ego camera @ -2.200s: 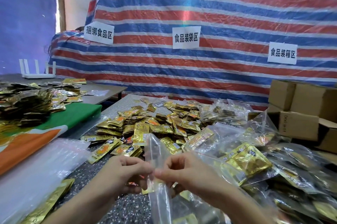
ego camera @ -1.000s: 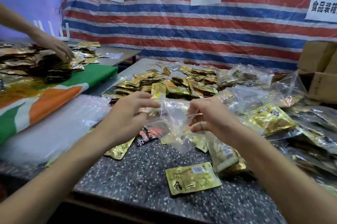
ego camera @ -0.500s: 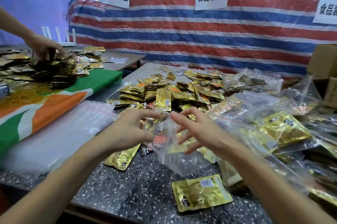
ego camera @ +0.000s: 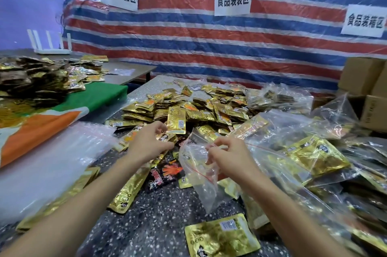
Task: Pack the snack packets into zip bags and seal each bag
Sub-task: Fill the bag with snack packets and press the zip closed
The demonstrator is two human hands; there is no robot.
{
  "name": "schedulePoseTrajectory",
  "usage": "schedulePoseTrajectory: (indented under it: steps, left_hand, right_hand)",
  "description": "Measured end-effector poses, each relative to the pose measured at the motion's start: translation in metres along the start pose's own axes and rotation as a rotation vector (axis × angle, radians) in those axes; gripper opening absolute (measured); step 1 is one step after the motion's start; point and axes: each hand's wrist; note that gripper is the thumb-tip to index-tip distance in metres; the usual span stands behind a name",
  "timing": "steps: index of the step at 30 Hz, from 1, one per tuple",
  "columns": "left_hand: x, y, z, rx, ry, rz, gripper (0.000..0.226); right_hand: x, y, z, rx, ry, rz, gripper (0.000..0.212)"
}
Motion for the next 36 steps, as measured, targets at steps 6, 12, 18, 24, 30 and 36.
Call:
schedulePoseTrajectory:
  steps: [6, 12, 18, 24, 30, 36]
  left_hand:
    - [-0.023, 0.040, -0.014, -0.367, -0.073, 0.055, 0.055]
    - [-0.021, 0.012, -0.021, 0.207, -0.154, 0.069, 0.034]
    - [0.013, -0.049, 0.010, 0.399, -0.050, 0.363, 0.022]
    - [0.072, -0.088, 0.065, 0.828, 0.080, 0.305, 0.028]
    - [0.105, -0.068, 0.088, 0.699, 0.101, 0.149, 0.017]
    - [0.096, -0.048, 0.079, 0.478, 0.014, 0.198, 0.020]
  right_hand:
    - [0.000, 0.003, 0.003, 0.009, 0.002, -0.011, 0.010]
    - [0.002, 0.000, 0.004, 0.018, -0.001, -0.014, 0.010]
    - [0.006, 0.007, 0.001, 0.033, 0.013, -0.025, 0.007]
    - [0.008, 0.013, -0.001, 0.079, 0.012, -0.023, 0.011]
    - [0.011, 0.013, -0.009, -0.007, 0.008, -0.035, 0.005]
    - [0.016, 0.008, -0.006, -0.086, 0.022, 0.041, 0.011]
Point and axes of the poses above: each hand's wrist, its own x-axis away from the middle knuckle, its own y-axis out of the palm, z = x × y, and after that the axes turned 2 degrees about -z, right-handed
